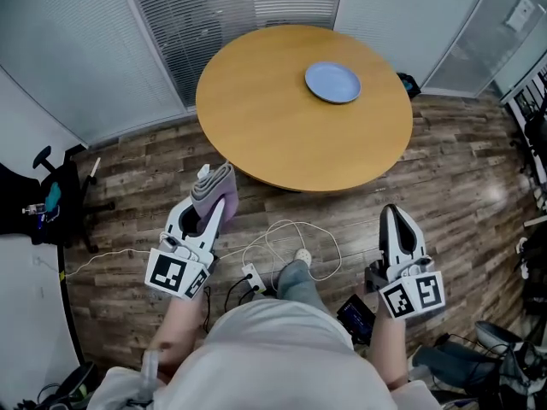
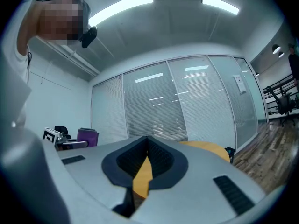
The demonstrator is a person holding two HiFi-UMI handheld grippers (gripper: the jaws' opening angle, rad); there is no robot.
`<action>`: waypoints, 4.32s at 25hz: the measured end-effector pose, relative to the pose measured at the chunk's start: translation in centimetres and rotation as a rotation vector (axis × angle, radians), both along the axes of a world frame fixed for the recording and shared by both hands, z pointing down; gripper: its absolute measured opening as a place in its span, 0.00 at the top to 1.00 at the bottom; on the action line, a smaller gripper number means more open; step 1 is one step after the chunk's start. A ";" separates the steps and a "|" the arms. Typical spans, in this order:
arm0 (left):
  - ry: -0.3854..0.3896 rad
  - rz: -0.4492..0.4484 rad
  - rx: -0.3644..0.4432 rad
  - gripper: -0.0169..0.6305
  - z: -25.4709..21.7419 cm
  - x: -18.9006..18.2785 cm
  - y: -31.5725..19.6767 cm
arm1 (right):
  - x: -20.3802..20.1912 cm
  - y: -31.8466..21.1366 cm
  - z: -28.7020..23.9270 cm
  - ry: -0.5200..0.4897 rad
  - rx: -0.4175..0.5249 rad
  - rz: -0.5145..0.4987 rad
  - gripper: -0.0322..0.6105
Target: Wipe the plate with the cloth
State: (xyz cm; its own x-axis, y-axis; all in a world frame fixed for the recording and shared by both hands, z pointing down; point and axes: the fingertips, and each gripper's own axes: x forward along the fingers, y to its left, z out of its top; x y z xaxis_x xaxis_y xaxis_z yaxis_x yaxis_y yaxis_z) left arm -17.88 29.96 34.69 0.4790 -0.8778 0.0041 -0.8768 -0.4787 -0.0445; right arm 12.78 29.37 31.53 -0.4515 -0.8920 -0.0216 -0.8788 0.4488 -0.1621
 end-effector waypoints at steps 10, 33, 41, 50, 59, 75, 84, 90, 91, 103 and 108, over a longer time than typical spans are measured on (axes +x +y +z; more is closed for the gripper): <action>-0.003 -0.020 -0.001 0.85 -0.7 3.1 -6.7 | 3.5 -6.9 -0.3 0.006 -0.016 -0.021 0.92; -0.013 -0.144 0.058 0.85 -2.3 8.0 -18.5 | 7.8 -21.6 -1.3 0.001 0.025 -0.156 0.92; -0.017 -0.145 0.041 0.85 -1.7 7.9 -20.9 | 8.4 -23.5 -0.2 -0.020 -0.006 -0.138 0.92; -0.014 -0.113 0.038 0.85 -1.0 7.2 -23.3 | 8.3 -25.1 0.5 -0.008 -0.018 -0.092 0.92; 0.010 -0.024 0.028 0.85 -1.1 4.9 -29.5 | 5.6 -29.4 0.5 -0.012 -0.032 -0.025 0.92; 0.028 0.172 -0.016 0.85 0.6 1.1 -40.2 | 2.9 -35.9 0.4 0.021 -0.037 0.199 0.92; 0.030 0.251 -0.021 0.85 0.9 1.1 -42.6 | 1.1 -36.7 0.6 0.027 -0.040 0.206 0.92; 0.028 0.215 -0.027 0.85 1.1 0.9 -43.3 | 1.2 -37.7 1.0 0.040 -0.060 0.173 0.92; 0.027 0.203 -0.025 0.85 1.1 0.9 -43.3 | 1.4 -37.8 1.2 0.038 -0.063 0.164 0.92; 0.027 0.078 -0.006 0.85 1.0 1.6 -42.8 | 1.7 -40.2 1.6 0.011 -0.069 0.021 0.92; 0.018 0.074 -0.013 0.85 1.7 2.7 -42.6 | 2.1 -40.7 2.8 -0.014 -0.083 -0.001 0.92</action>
State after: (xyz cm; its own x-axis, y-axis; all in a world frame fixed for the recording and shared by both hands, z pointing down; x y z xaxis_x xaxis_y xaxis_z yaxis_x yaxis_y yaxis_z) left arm -15.14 -12.65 36.34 0.5425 -0.8400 0.0060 -0.8398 -0.5425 -0.0221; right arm 14.93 -11.29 34.36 -0.4528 -0.8904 0.0461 -0.8757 0.4343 -0.2111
